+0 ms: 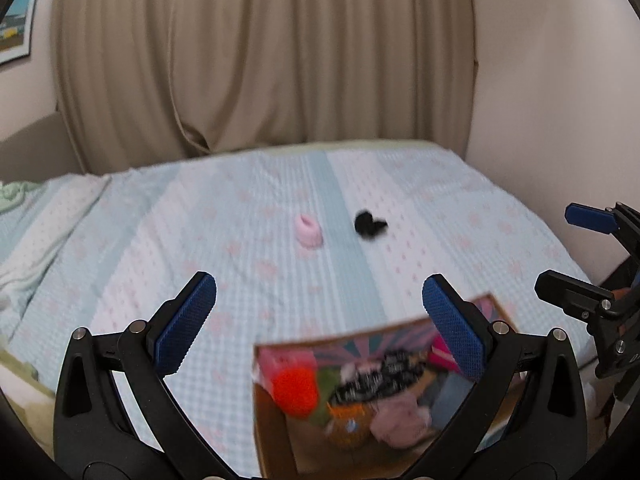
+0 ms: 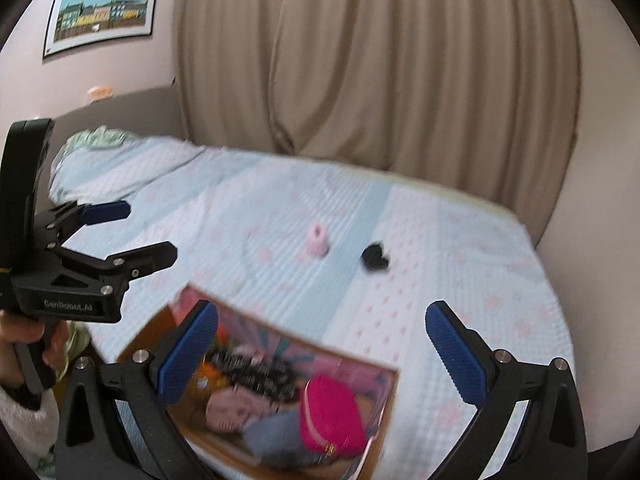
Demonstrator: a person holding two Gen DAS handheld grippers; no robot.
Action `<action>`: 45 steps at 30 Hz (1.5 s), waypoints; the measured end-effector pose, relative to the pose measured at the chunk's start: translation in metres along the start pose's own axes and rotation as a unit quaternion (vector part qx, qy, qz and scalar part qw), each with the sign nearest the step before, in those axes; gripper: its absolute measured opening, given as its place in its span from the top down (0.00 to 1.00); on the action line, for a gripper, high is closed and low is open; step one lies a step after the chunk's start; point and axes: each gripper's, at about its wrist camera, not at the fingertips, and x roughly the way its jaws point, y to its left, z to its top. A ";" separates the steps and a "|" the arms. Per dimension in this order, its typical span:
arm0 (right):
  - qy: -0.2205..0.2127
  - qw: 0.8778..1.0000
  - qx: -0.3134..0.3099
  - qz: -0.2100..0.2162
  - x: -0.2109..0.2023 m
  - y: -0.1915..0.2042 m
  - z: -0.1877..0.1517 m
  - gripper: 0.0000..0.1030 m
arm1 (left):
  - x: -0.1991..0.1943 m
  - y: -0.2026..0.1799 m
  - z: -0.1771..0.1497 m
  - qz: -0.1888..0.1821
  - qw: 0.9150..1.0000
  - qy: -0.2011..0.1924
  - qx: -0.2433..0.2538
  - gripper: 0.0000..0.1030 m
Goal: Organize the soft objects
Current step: 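Open both tools over the box and lift them back toward the bed, then grasp pink fuzzy hair tie with left tool while right tool grasps black scrunchie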
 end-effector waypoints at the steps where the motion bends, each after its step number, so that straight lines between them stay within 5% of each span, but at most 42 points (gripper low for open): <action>1: -0.006 1.000 0.002 -0.003 0.001 0.000 0.008 0.00 | 0.000 0.002 0.006 0.003 1.000 -0.007 0.000 0.00; 12: 0.026 0.999 0.033 -0.021 0.075 -0.024 0.068 0.00 | 0.047 0.022 0.066 0.017 1.000 -0.007 0.022 0.00; 25: 0.177 0.977 0.107 -0.046 0.275 -0.109 0.085 0.00 | 0.249 0.064 0.104 -0.002 0.995 0.095 0.027 0.00; 37: 0.268 0.954 0.136 -0.014 0.400 -0.139 0.048 0.00 | 0.397 0.056 0.072 -0.061 0.976 0.204 0.053 0.00; 45: 0.291 0.948 0.130 -0.016 0.442 -0.136 0.028 0.09 | 0.455 0.040 0.051 -0.049 0.967 0.236 0.081 0.00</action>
